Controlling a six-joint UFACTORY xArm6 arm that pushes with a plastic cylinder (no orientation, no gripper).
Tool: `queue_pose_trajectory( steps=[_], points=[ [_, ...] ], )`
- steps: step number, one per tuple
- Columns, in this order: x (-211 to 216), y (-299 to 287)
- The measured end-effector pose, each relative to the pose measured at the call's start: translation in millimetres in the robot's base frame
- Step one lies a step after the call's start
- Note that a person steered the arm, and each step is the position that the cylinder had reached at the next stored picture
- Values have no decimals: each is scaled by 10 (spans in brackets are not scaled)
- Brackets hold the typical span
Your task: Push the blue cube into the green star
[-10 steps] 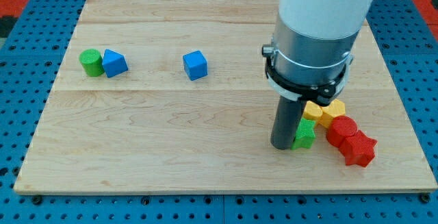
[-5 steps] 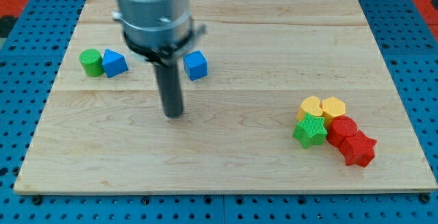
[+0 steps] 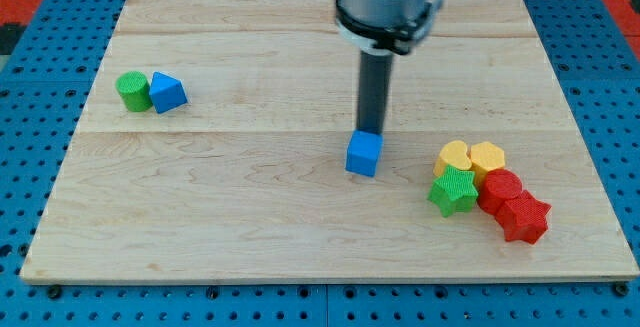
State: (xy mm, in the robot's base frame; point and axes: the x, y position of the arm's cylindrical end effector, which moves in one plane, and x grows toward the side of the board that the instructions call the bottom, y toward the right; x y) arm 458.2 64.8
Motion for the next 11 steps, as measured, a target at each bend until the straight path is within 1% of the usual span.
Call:
queue_pose_trajectory(
  steps=[1, 2, 3, 4, 5, 6, 7, 8, 10, 11],
  points=[
    [44, -191],
    [431, -54],
    [549, -180],
    [538, -529],
    [509, -759],
    [618, -894],
    [883, -755],
    [1013, -520],
    [1020, 219],
    [1020, 432]
  ],
)
